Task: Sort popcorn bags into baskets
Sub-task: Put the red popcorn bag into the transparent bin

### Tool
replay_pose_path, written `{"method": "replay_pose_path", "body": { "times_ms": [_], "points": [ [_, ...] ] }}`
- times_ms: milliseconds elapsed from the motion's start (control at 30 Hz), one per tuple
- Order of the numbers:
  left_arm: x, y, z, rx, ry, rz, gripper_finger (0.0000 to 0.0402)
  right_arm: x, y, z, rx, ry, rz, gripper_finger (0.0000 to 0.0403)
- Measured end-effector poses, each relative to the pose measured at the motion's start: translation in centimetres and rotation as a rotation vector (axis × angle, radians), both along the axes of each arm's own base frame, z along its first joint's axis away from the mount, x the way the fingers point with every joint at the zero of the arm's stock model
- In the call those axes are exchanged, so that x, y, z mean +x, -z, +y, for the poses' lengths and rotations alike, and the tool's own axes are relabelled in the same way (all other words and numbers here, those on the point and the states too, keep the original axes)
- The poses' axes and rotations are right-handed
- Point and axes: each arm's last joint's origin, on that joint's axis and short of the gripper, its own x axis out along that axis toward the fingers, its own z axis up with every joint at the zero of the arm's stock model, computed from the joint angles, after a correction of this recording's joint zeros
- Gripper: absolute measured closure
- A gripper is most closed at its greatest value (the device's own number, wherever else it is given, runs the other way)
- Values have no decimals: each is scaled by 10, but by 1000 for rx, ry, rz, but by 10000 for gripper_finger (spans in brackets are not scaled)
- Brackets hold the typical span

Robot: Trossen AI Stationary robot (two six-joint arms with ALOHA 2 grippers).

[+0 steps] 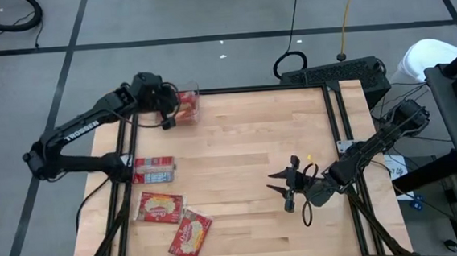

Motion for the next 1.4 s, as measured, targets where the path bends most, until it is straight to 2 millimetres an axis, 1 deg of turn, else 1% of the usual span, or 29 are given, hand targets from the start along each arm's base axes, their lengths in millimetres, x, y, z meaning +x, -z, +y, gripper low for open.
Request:
{"method": "replay_pose_path", "body": {
  "times_ms": [233,367,533,767,967,1100,1300,1400],
  "points": [
    [-18,17,22,-15,-69,-1,350,0,0,0,-13,-4,5,257],
    [-28,26,31,-42,-85,-6,350,0,0,0,-23,-6,6,257],
    [-32,37,36,-50,-82,-39,350,0,0,0,-24,-5,6,257],
    [-34,55,37,-16,-65,-16,350,0,0,0,-28,-5,7,257],
    [-36,61,37,8,-80,22,347,0,0,0,-29,-4,6,257],
    [-37,61,38,31,-114,50,319,0,0,0,-29,-3,6,257],
    [-37,60,40,64,-149,62,246,0,0,0,-28,-3,5,257],
    [-37,59,41,77,-192,53,217,0,0,0,-26,-2,5,257]
  ]
}}
